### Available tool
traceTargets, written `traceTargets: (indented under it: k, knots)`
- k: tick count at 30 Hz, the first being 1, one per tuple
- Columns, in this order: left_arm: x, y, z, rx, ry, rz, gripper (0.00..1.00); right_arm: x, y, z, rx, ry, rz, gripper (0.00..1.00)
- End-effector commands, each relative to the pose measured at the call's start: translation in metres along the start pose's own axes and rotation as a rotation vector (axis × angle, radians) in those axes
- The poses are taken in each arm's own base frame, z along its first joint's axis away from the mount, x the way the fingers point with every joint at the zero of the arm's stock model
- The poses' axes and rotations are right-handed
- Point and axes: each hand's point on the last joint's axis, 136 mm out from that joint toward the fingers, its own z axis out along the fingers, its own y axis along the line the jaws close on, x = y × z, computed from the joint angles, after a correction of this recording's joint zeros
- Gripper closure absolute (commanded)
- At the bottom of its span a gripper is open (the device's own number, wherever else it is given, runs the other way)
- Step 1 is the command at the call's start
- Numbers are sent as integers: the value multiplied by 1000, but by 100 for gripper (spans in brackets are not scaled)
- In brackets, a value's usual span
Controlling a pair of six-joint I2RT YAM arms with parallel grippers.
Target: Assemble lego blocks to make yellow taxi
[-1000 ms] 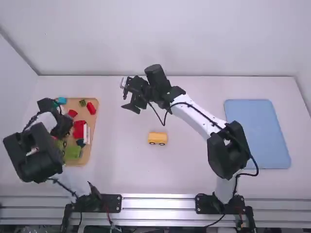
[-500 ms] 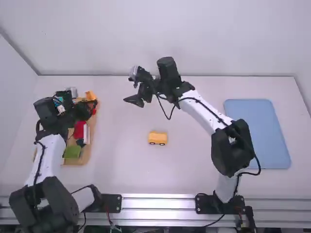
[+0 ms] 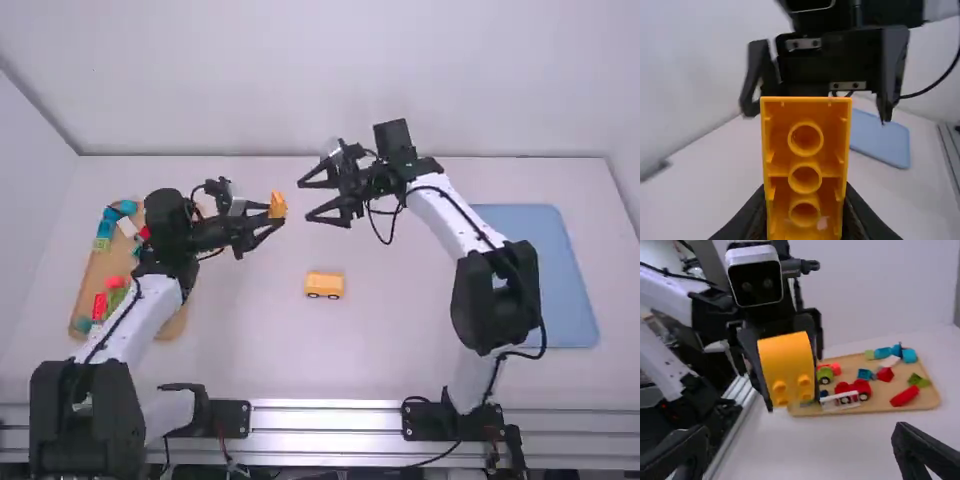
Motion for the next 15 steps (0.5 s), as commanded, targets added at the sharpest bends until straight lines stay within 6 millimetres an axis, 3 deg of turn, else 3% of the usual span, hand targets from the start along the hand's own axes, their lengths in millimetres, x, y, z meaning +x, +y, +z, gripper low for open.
traceTargets:
  k: [1, 5, 9, 15]
  knots:
    - [10, -10, 12, 67, 6, -14, 98, -11, 11, 3, -70, -48, -107, 9]
    - [14, -13, 21, 95, 5, -14, 98, -11, 12, 6, -78, -48, -114, 19]
    - [12, -3, 23, 87, -20, -80, 98, -10, 17, 17, -102, -45, -170, 34]
    - [8, 1, 26, 91, -47, -89, 98, -9, 17, 20, -100, -38, -204, 48]
